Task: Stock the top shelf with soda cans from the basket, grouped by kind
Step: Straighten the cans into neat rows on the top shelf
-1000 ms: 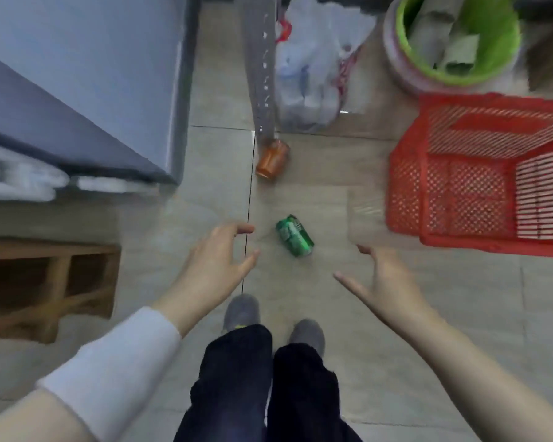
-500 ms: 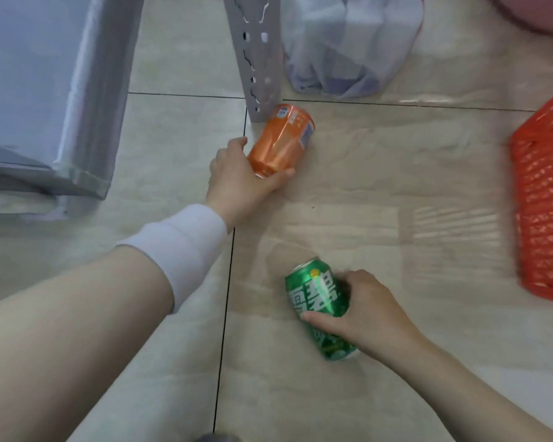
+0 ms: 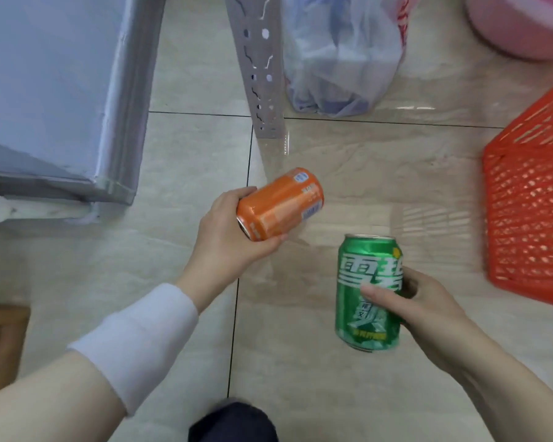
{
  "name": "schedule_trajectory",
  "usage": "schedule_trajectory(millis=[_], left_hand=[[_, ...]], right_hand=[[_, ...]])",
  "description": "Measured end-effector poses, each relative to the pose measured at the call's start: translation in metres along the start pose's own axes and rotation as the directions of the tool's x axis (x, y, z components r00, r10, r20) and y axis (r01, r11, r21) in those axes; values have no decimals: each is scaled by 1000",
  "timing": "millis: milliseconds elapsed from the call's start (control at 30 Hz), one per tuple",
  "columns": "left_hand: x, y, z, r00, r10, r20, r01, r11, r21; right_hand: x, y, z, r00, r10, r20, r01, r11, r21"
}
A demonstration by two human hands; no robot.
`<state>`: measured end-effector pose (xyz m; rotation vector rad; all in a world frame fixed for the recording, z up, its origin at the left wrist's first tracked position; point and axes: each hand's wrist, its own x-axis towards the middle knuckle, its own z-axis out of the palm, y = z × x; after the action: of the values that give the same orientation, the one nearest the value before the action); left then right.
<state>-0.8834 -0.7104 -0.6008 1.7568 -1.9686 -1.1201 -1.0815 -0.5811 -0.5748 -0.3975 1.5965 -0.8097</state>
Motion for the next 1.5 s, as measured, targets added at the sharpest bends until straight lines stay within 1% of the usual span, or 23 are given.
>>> schedule_trajectory(millis=[100, 200, 267, 367, 500, 567, 633, 700, 767, 867, 1033, 1100, 1200, 1333, 1500], left_hand=[[-62, 41, -58, 993, 41, 110, -34, 998, -61], [-115, 94, -125, 965, 141, 220, -130, 989, -64], [-147, 134, -169, 943, 163, 289, -149, 986, -69], [-191, 196, -232, 915, 152, 373, -131, 988, -82], [-240, 282, -301, 905, 147, 398, -79, 980, -181], [-259, 318, -328, 898, 139, 416, -24, 962, -271], [-277, 351, -346, 897, 156, 414, 1, 935, -353], [-294, 382, -356, 913, 146, 381, 56, 881, -470], [-309, 409, -360, 933, 108, 343, 123, 801, -586], [-330, 445, -358, 956, 53, 287, 176, 680, -712], [-342, 511, -339, 958, -65, 278, 281, 383, -880], [-342, 541, -335, 957, -121, 263, 288, 304, -908], [-335, 580, -330, 962, -172, 211, 252, 266, -930], [-324, 616, -328, 960, -145, 241, 267, 204, -942], [-308, 657, -334, 947, -35, 318, 319, 179, -931]], right_hand=[[-64, -41, 3, 999, -4, 33, -1, 989, 147], [-137, -92, 2, 991, 11, 130, -43, 968, 246], [-191, -128, -2, 981, 24, 194, -84, 948, 307], [-271, -182, -8, 959, 8, 283, -115, 924, 364], [-370, -247, -22, 955, -2, 297, -117, 917, 380], [-412, -276, -30, 954, -21, 299, -93, 928, 360], [-448, -297, -38, 958, -51, 283, -55, 935, 352], [-479, -313, -46, 960, -91, 264, -9, 935, 354], [-503, -326, -55, 962, -133, 237, 38, 929, 367], [-532, -347, -67, 967, -187, 175, 106, 914, 392], [-573, -375, -91, 956, -277, 101, 210, 880, 425], [-584, -381, -100, 953, -299, 55, 248, 868, 431], [-594, -392, -111, 952, -306, -15, 284, 863, 417], [-606, -416, -124, 944, -319, -85, 324, 844, 428], [-622, -444, -144, 926, -340, -167, 378, 810, 448]])
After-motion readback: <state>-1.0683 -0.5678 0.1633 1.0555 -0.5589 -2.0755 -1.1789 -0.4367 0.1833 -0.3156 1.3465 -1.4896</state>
